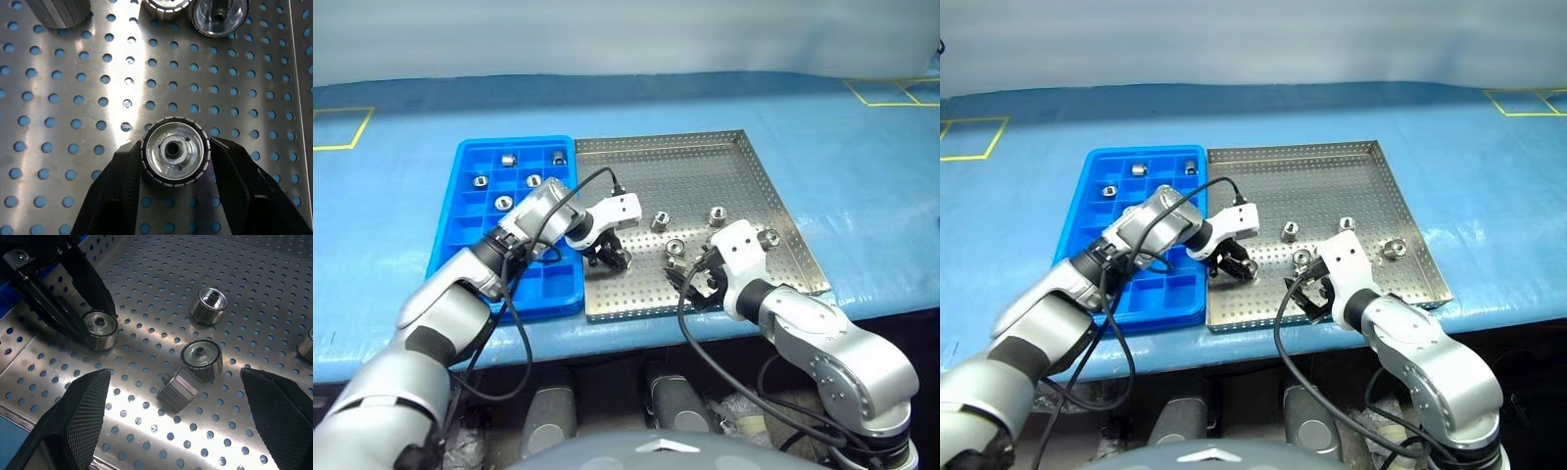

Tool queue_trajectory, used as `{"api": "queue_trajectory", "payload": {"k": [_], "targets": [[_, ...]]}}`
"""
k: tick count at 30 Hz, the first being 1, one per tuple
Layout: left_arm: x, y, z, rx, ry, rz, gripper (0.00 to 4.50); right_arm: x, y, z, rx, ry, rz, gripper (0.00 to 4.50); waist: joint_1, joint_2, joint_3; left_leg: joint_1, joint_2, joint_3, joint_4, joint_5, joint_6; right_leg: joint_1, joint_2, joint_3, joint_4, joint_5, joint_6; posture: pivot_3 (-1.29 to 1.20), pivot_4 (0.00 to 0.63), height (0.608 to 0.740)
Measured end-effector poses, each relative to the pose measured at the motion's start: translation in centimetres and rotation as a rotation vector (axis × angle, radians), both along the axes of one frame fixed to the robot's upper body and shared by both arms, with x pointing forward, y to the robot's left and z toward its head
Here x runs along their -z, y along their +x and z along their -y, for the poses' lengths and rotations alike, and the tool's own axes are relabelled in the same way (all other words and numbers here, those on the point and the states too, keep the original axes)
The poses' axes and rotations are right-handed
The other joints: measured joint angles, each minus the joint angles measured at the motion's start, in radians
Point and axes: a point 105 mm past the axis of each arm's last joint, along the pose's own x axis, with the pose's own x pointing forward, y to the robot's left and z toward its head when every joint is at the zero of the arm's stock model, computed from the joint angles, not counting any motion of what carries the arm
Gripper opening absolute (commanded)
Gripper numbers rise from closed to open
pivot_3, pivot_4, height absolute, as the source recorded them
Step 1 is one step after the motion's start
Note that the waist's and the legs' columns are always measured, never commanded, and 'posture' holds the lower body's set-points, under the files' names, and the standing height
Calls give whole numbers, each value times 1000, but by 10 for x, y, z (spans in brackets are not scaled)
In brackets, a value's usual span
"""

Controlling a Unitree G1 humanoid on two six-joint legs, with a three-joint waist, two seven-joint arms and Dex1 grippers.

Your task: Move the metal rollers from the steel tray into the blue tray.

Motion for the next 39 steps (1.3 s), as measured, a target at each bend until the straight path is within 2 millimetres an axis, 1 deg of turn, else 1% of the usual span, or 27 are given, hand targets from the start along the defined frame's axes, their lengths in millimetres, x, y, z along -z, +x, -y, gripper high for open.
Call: {"api": "queue_trajectory", "payload": {"k": [6, 8, 10, 12, 14, 15, 17, 18, 19, 20, 22, 24, 26, 28, 31, 34, 39], "targets": [[0, 0, 1, 3, 1, 5, 1674, -2, 1, -2, 6, 18, 13, 4500, -1, 0, 0, 0, 0, 0, 0, 0, 0, 0, 0, 0, 0, 0, 0, -161, 150, 740], [-2, 3, 1, -31, -35, 18, 1674, -2, 1, -2, 8, 19, 14, 4500, -1, 0, 0, 0, 0, 0, 1, 0, 0, 0, 0, 0, 0, 0, 0, -161, 150, 740], [-8, 9, -1, -91, -94, 41, 1674, -2, 2, -2, 11, 18, 15, 4500, -1, 0, 0, -1, 0, 0, 1, 0, 0, -1, 0, 0, 1, 1, 2, -152, 150, 740], [-30, 20, -4, -196, -226, 113, 1674, -3, 2, -3, 10, 22, 17, 4500, -2, 0, 0, -2, 1, 0, 1, 0, 0, -2, 0, 0, 1, 2, 3, -139, 150, 740], [-59, 33, -15, -327, -357, 239, 1674, -4, 4, -6, 8, 22, 29, 4500, -4, 0, 0, -1, 1, -1, 1, 0, 0, -2, 0, 0, 1, 2, 3, -103, 150, 740], [-69, 38, -21, -380, -390, 294, 1674, -6, 5, -7, 9, 22, 37, 4500, -2, 1, 0, -1, 1, -1, 1, 0, 0, -1, 1, 0, 1, 2, 3, -103, 150, 740], [-83, 47, -49, -571, -465, 432, 1674, -10, 13, -12, 18, 57, 58, 4500, -4, 2, 0, 2, 1, 0, 0, 0, 0, 1, 0, 1, 1, 2, 3, -66, 150, 740], [-84, 49, -66, -669, -475, 486, 1674, -12, 16, -15, 14, 67, 66, 4500, -3, 2, 0, 3, 1, 0, 0, 0, 0, 1, 0, 1, 2, 2, 3, -52, 150, 740], [-81, 47, -87, -773, -467, 548, 1674, -14, 20, -21, -2, 74, 75, 4500, -3, 1, 0, 4, 1, 0, 0, 0, 0, 1, 1, 1, 2, 2, 3, -27, 150, 740], [-77, 46, -100, -836, -448, 577, 1674, -15, 22, -24, -14, 76, 81, 4500, 1, 1, 0, 3, 1, 0, 0, 0, 0, 1, 1, 1, 3, 2, 3, -13, 150, 740], [-66, 37, -132, -987, -399, 643, 1674, -19, 27, -38, -68, 86, 96, 4500, 12, 1, 0, 3, 1, -1, 0, 0, -1, 2, 0, 0, 3, 2, 3, -6, 150, 740], [-62, 32, -150, -1073, -378, 673, 1674, -21, 29, -49, -111, 92, 103, 4500, 29, 0, 0, 3, 0, -2, 1, 1, -1, 2, 0, -1, 3, 2, 3, 13, 150, 740], [-61, 25, -166, -1164, -371, 718, 1674, -23, 32, -63, -165, 104, 110, 4500, 44, 0, 0, 3, -1, -2, 1, 1, -1, 3, -1, -1, 2, 3, 4, 28, 150, 740], [-56, 20, -176, -1226, -347, 739, 1674, -25, 31, -79, -234, 112, 121, 4500, 57, 0, 0, 3, -3, -2, 1, 1, 0, 4, -3, -1, 2, 3, 4, 31, 150, 740], [-42, 15, -183, -1293, -320, 722, 1674, -24, 24, -96, -320, 123, 125, 4500, 70, -1, 0, 2, -5, -2, 1, 1, 0, 4, -4, -1, 1, 4, 4, 30, 150, 740], [-34, 11, -187, -1338, -310, 710, 1674, -21, 21, -104, -362, 125, 121, 4500, 73, -1, 0, 2, -5, -2, 1, 1, 1, 4, -5, -2, 1, 6, 1, 23, 150, 740], [-25, 9, -186, -1393, -327, 667, 1674, -14, 13, -110, -408, 129, 98, 4500, 70, -1, -1, 3, -5, -2, 1, 1, 1, 4, -5, -2, 1, 6, 1, 11, 150, 740]]}}
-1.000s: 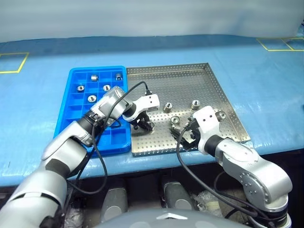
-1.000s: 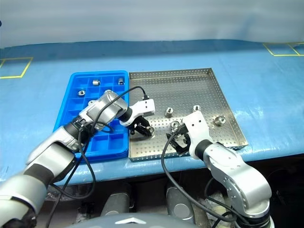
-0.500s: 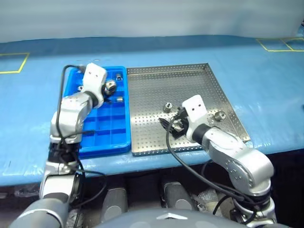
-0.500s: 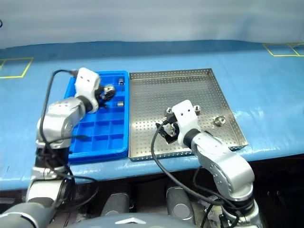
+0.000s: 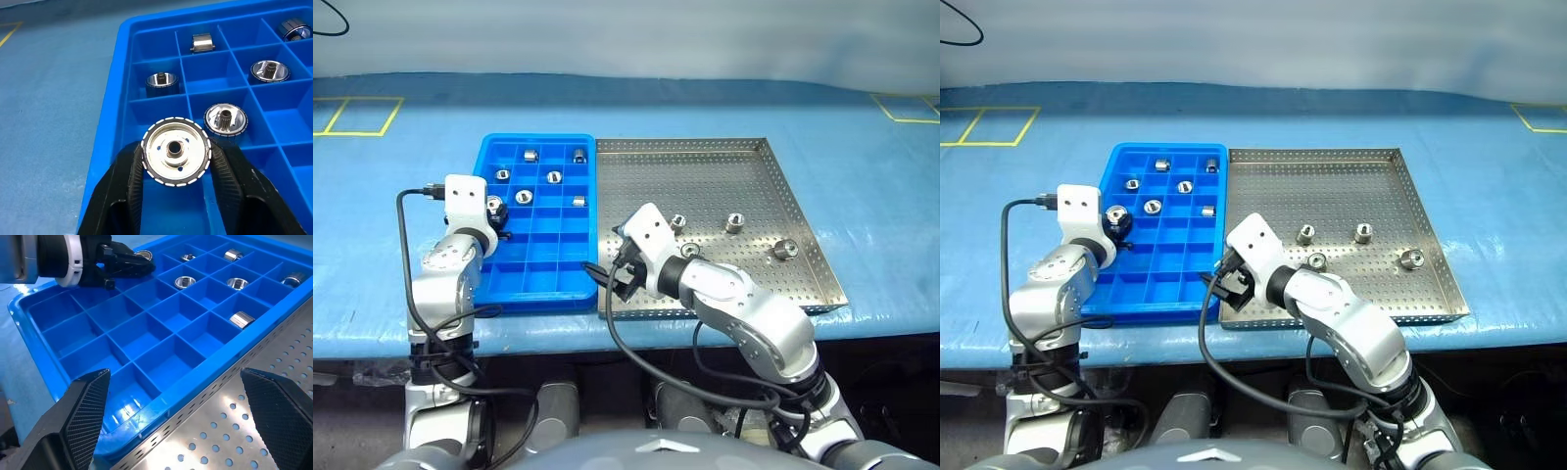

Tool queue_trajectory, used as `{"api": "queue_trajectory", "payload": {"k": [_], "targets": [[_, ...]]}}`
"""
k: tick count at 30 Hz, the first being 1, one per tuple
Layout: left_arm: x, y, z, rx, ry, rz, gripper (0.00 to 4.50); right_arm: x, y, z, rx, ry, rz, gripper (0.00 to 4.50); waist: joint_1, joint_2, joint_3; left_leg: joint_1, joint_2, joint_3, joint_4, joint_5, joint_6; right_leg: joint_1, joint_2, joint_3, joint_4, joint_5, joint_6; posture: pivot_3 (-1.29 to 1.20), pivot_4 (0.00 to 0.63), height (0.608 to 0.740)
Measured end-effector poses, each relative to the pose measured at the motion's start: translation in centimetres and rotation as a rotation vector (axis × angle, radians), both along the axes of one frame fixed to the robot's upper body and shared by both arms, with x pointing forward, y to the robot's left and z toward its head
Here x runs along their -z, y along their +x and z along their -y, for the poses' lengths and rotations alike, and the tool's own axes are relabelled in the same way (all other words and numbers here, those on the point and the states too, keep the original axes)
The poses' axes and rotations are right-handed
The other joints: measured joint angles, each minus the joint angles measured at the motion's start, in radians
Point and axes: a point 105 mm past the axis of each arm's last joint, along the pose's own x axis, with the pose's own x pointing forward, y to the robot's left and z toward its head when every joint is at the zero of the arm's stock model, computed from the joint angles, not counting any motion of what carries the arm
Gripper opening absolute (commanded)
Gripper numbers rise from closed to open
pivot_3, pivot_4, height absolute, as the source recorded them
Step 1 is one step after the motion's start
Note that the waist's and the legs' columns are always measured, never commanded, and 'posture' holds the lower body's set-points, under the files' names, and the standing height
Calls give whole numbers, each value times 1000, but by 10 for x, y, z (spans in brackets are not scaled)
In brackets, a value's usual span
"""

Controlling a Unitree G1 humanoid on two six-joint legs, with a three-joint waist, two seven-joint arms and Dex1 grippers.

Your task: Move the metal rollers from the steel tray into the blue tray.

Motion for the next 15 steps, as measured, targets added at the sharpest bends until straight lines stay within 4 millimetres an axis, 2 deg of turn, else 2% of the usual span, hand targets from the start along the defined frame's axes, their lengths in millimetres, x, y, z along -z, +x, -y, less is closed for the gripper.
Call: {"api": "queue_trajectory", "payload": {"k": [4, 6, 12, 15], "targets": [[6, -4, -7, -66, -28, -26, 1674, 9, -3, 4, 16, -7, -33, 4500, -5, 0, 0, 1, 0, 0, 0, 0, 0, 1, 0, 0, 0, 0, 0, -16, 150, 740], [11, -6, -10, -95, -26, -57, 1674, 9, -3, 6, 28, -3, -33, 4500, -9, 0, 0, 1, 0, 0, 0, 0, 0, 1, 0, 0, 0, 0, 1, -23, 150, 740], [10, -14, -14, -175, -26, -82, 1674, 9, -3, 10, 54, 6, -35, 4500, -16, -1, -1, 1, 0, 0, 0, 0, 0, 0, 0, 0, 0, -2, 5, -23, 150, 740], [10, -15, -12, -176, -40, -80, 2622, 9, -3, 10, 55, 10, -35, 4500, -15, -1, -1, 1, 0, 0, 0, 0, 0, 0, 0, 0, 0, -2, 4, -10, 150, 740]]}}
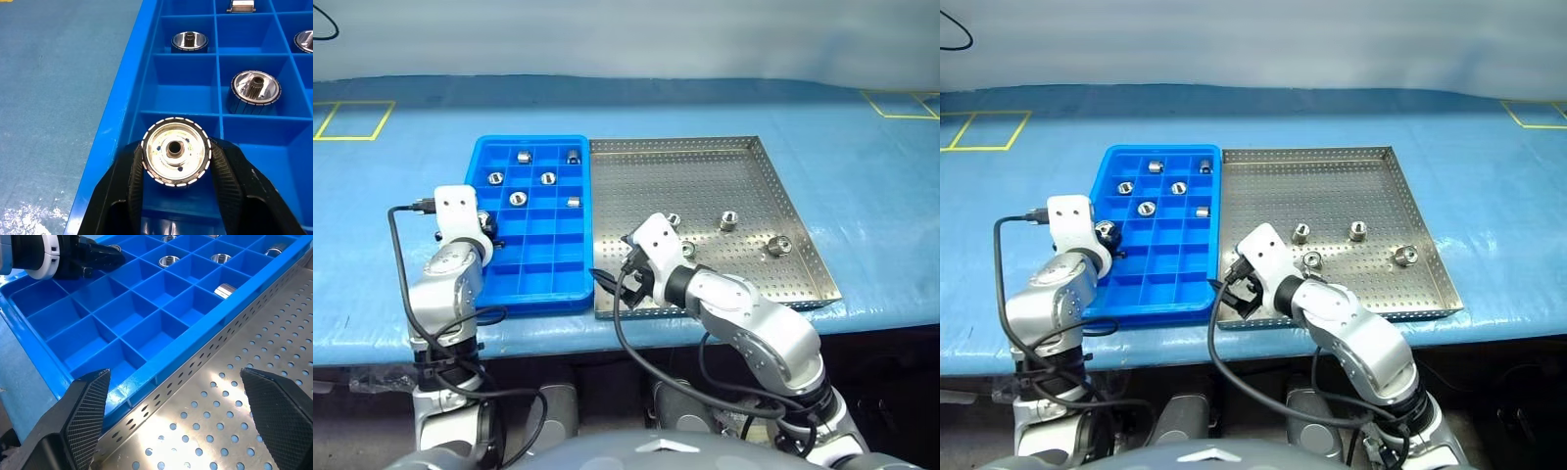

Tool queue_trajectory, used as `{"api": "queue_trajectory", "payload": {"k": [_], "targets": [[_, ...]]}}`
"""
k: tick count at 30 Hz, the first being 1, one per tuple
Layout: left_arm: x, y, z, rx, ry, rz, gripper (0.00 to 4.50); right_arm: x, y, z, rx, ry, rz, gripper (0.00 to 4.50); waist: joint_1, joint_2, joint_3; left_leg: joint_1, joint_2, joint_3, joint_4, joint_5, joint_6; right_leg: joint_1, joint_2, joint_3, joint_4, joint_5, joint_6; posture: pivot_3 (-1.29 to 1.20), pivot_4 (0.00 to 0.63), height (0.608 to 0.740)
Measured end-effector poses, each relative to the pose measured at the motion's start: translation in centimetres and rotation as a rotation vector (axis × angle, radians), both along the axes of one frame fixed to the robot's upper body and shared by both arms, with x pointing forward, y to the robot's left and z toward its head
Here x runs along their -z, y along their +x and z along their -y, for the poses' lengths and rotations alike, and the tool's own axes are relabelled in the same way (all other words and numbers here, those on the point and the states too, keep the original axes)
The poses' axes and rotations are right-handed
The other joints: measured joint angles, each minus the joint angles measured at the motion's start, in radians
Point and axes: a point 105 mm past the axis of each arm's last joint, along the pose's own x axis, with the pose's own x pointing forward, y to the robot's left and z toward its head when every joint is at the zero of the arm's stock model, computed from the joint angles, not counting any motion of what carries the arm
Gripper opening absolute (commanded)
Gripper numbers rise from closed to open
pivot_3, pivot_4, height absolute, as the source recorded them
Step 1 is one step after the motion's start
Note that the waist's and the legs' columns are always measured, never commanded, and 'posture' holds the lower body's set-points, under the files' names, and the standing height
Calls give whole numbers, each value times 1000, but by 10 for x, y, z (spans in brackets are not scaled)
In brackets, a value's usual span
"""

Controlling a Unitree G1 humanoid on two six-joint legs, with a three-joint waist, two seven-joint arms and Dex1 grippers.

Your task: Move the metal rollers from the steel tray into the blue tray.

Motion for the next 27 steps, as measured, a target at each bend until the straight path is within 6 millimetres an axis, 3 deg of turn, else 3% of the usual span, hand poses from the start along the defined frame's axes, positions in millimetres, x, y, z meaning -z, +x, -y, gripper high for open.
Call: {"api": "queue_trajectory", "payload": {"k": [4, 7, 11, 13, 19, 25, 27], "targets": [[-2, 6, 19, 89, -25, 17, 3942, 0, 0, 0, 3, 1, 0, 4500, 2, 0, 0, 0, 0, 0, 0, 0, 0, 0, 0, 0, 0, 0, 0, -14, 150, 740], [-24, 19, 45, 226, -21, 108, 3942, -2, 2, 5, 25, 3, 7, 4500, 5, 0, 0, -1, -1, 0, 0, 0, 0, 0, -1, 0, -1, 0, 0, -33, 150, 740], [-77, 34, 113, 611, -102, 296, 3942, -2, 4, 29, 114, -12, 12, 4500, 11, -1, 0, -2, -3, 0, 0, 0, 1, 0, -2, 0, -3, 1, -2, -65, 150, 740], [-85, 34, 142, 782, -149, 304, 3942, 1, 5, 40, 153, -25, 6, 4500, 2, 0, 0, -2, -2, 1, 0, 0, 2, 0, -2, 1, -3, 1, -1, -76, 150, 740], [-42, 37, 208, 1116, -227, 57, 3942, 13, -4, 57, 215, -63, -28, 4500, -32, 0, 0, -2, -2, 0, -1, 0, 2, -1, -1, 1, -2, 0, 0, -144, 150, 740], [-9, 50, 262, 1226, -129, -38, 3942, 11, 2, 79, 401, -53, -12, 4500, -49, 0, 0, -3, -3, 2, -1, 0, 2, -1, -1, 2, -4, 1, 3, -218, 150, 740], [4, 53, 268, 1228, -97, -70, 3942, 11, 3, 84, 440, -52, -10, 4500, -60, 0, 0, -4, -3, 2, -1, 0, 2, -2, -1, 3, -4, 1, 3, -218, 150, 740]]}}
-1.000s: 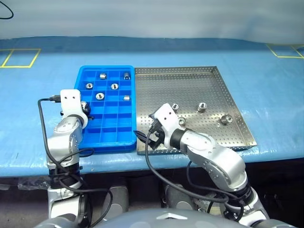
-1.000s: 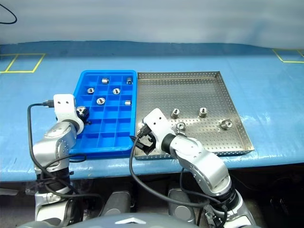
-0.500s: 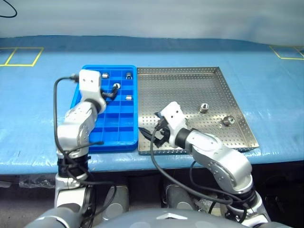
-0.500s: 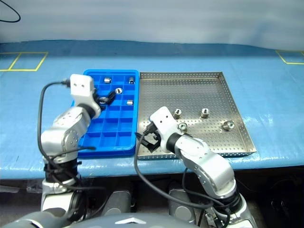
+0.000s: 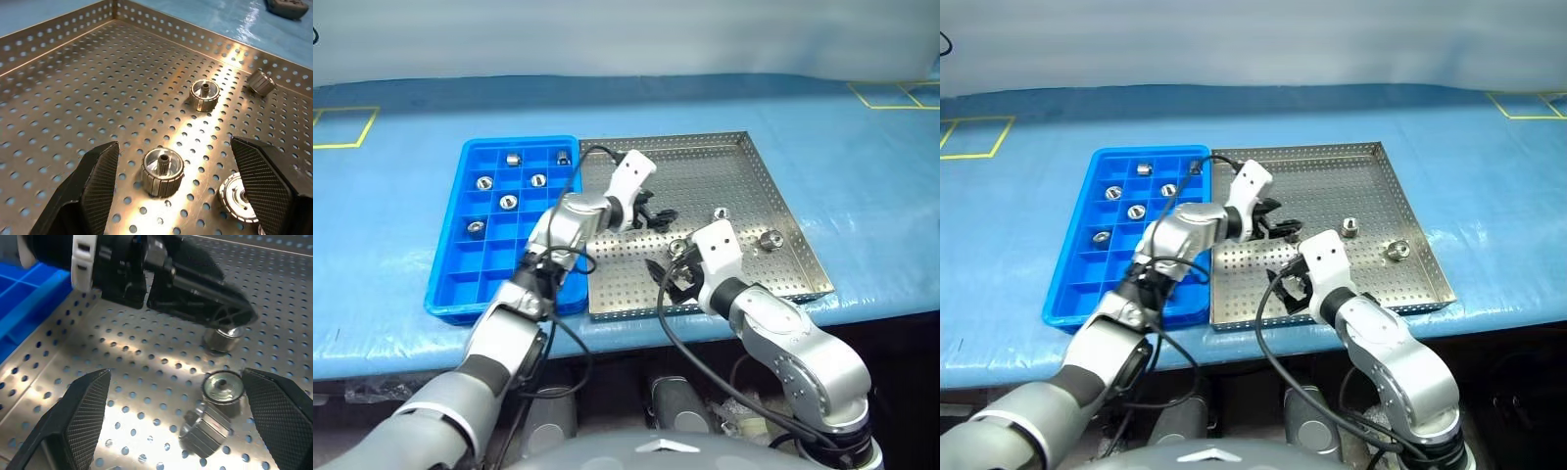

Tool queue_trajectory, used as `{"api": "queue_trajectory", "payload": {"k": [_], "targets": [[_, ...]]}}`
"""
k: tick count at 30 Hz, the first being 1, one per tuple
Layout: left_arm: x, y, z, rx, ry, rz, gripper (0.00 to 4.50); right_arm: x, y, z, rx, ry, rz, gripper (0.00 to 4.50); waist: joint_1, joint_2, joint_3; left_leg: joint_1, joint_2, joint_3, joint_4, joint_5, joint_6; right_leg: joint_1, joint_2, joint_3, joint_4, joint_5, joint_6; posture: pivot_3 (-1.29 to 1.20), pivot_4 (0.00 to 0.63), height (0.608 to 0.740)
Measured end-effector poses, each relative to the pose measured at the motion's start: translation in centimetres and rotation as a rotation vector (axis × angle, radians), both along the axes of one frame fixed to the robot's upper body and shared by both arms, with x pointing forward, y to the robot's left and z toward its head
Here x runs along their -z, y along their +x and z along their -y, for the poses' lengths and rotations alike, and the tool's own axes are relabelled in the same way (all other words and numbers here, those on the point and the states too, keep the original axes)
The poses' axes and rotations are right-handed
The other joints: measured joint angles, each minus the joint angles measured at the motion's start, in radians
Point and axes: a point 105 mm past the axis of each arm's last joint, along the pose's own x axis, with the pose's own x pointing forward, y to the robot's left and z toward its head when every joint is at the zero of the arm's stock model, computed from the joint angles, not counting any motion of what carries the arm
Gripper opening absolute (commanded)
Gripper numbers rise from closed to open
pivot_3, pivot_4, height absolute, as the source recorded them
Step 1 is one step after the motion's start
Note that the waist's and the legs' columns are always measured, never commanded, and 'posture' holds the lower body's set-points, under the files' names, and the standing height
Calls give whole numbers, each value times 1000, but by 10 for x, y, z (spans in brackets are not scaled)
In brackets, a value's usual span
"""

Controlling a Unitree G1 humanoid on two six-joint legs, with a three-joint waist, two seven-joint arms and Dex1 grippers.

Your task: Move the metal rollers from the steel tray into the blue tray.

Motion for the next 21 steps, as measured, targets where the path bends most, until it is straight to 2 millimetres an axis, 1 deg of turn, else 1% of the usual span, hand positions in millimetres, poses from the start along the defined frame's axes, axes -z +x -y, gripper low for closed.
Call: {"api": "queue_trajectory", "payload": {"k": [3, 5, 8, 11, 13, 16, 20, 21], "targets": [[12, 2, 7, 3, 34, -3, 3942, 0, -1, 4, 29, -4, 3, 4500, -24, 0, 0, -1, 0, -1, 0, 0, 0, -1, 0, 0, 1, 0, 0, -271, 150, 740], [17, 9, 5, -28, 81, 21, 3942, -3, -2, 6, 43, -1, 15, 4500, -37, 0, 0, -1, 0, -1, 0, 0, 0, -1, 0, 0, 1, 0, 0, -284, 150, 740], [25, 14, 6, -62, 130, 30, 3942, -3, -5, 9, 68, 0, 19, 4500, -53, 0, 0, -2, -1, -1, 0, 0, 0, -1, 0, 0, 0, -1, 3, -289, 150, 740], [29, 18, 2, -92, 151, 26, 3942, -3, -6, 11, 82, 0, 23, 4500, -75, 0, 0, -2, -1, -1, 0, 0, 0, -1, 0, 0, 0, -1, 3, -290, 150, 740], [28, 19, 1, -91, 156, 24, 3942, -4, -6, 12, 87, -1, 26, 4500, -87, 0, 0, -2, -1, -1, 0, 0, 0, -1, 0, 0, 1, -1, 3, -290, 150, 740], [30, 18, -1, -83, 185, 25, 3383, -5, -5, 12, 87, 0, 28, 4500, -100, 1, 0, -1, -1, -1, 0, 0, 0, 0, 0, 0, 0, -1, 3, -290, 150, 740], [27, 21, -13, -101, 216, 13, 2059, -6, -4, 11, 87, 6, 34, 4500, -111, 1, -1, 0, 0, -2, 0, 0, 0, 0, 0, 0, 1, -1, 3, -248, 150, 740], [27, 21, -17, -106, 217, 8, 1802, -7, -3, 11, 86, 8, 38, 4500, -111, 2, -1, 0, 0, -2, -1, 0, 0, 0, 0, 0, 1, -1, 3, -236, 150, 740]]}}
